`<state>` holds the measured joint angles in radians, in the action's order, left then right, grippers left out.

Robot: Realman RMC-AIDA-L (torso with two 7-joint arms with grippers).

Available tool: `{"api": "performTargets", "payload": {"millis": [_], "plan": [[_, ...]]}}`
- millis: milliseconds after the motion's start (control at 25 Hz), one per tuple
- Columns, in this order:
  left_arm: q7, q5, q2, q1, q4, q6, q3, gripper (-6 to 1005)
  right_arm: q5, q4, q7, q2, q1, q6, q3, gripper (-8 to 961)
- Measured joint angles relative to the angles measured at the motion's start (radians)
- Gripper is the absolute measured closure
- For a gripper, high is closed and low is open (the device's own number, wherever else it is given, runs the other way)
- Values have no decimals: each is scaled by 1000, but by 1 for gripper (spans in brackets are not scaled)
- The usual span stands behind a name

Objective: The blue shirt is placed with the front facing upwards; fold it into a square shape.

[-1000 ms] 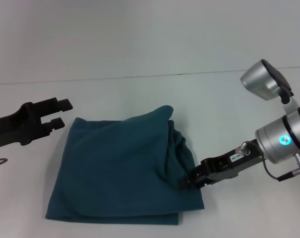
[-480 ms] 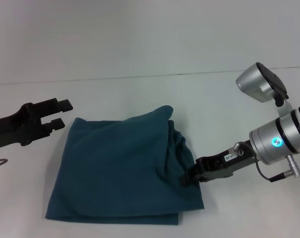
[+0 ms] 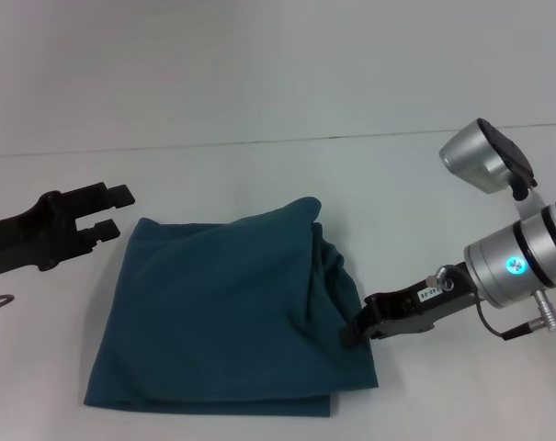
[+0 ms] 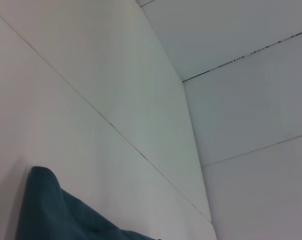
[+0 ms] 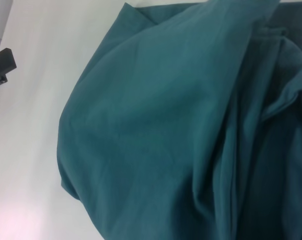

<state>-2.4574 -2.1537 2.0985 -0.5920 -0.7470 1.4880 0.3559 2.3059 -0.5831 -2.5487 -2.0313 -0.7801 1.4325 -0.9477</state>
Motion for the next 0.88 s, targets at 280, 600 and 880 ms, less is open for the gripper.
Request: {"api": "performTargets", "payload": {"millis": [280,600,880], "plan": [[0,0,0,5,0,1,-3,308,-8,-41,13,-9,24,98,65,936],[0,0,0,7,0,0,-5,309,-14,-62,14,-40,38,128,59,935],[0,0,0,13,0,0,-7,309,-11,-54,6,-39,59,148,60,935]]}}
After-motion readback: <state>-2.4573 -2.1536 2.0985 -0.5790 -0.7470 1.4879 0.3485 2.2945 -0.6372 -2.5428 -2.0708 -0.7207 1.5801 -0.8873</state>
